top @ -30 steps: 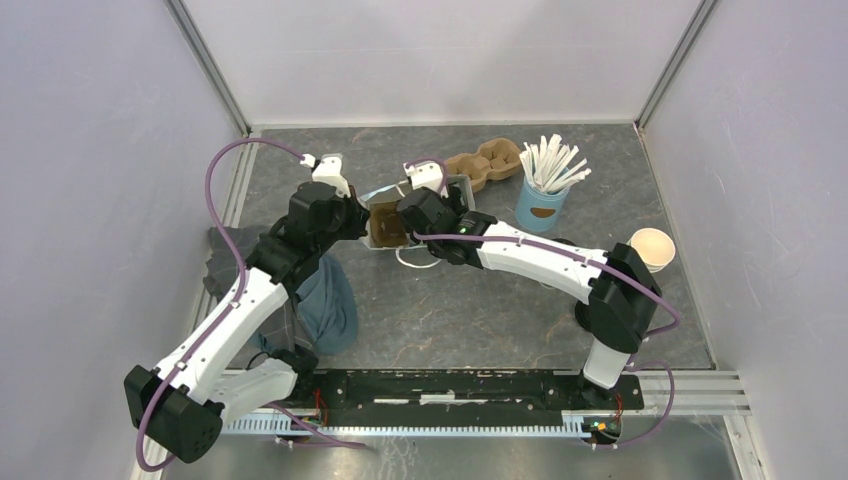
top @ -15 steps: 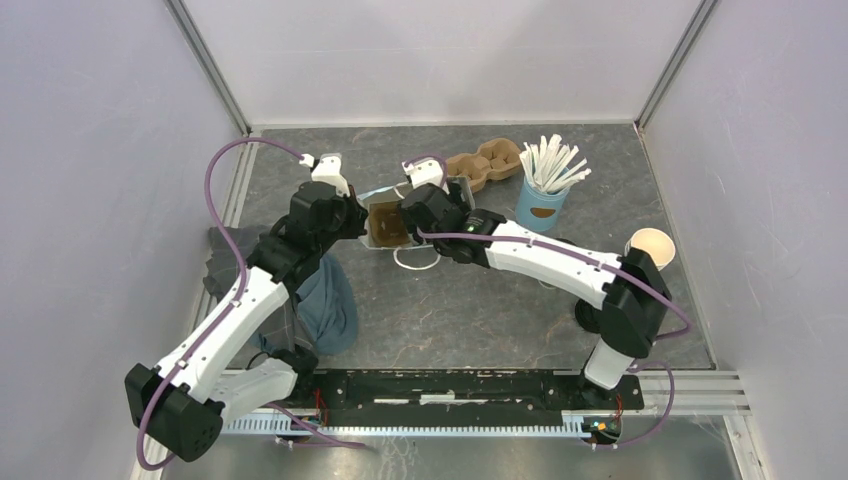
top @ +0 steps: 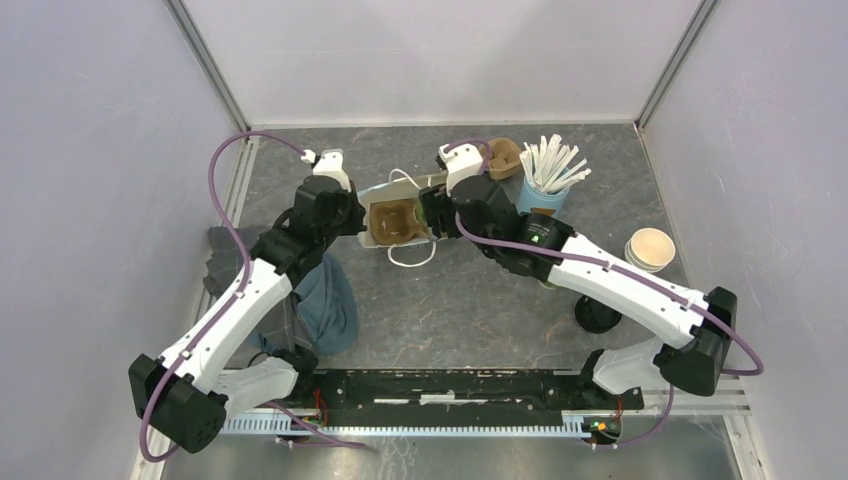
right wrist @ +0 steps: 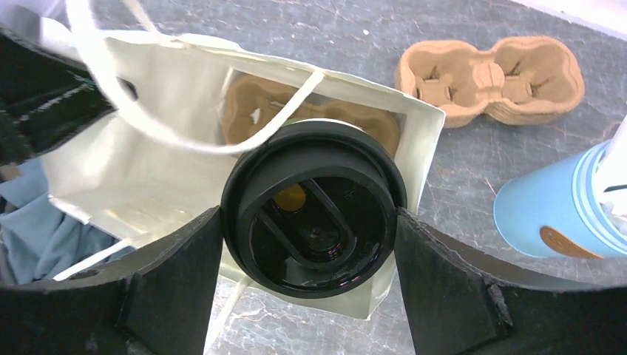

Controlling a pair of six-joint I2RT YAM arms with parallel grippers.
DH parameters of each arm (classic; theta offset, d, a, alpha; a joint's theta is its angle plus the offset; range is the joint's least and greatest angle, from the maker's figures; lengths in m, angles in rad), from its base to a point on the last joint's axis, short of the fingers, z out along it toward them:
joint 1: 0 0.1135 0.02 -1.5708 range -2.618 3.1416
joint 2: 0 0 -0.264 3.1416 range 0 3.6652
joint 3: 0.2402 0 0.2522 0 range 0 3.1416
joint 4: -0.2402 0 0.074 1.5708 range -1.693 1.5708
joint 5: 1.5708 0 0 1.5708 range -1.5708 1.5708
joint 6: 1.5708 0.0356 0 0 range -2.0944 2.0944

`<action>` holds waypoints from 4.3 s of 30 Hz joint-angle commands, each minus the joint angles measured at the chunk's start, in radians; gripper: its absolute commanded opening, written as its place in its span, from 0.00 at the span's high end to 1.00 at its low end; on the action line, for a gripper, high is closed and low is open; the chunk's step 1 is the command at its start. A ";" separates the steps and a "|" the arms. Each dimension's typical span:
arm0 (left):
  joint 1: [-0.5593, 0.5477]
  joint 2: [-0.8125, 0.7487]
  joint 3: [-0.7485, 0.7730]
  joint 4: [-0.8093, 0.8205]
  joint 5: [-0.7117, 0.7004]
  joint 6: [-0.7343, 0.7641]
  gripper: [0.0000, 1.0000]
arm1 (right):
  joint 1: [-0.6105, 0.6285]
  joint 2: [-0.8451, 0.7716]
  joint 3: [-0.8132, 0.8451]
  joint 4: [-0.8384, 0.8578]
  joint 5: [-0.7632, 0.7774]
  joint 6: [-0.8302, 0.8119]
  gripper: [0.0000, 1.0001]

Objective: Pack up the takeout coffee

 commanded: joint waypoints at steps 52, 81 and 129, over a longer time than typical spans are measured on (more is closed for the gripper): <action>-0.003 0.019 0.104 -0.084 0.019 0.027 0.98 | 0.207 0.056 0.326 -0.152 -0.102 -0.795 0.72; -0.003 0.140 0.267 -0.243 -0.025 -0.083 0.98 | 0.278 -0.172 -0.019 0.057 0.019 -0.604 0.82; 0.001 0.191 0.716 -0.673 -0.018 -0.053 0.13 | 0.278 -0.144 -0.069 -0.693 -0.083 -0.318 0.85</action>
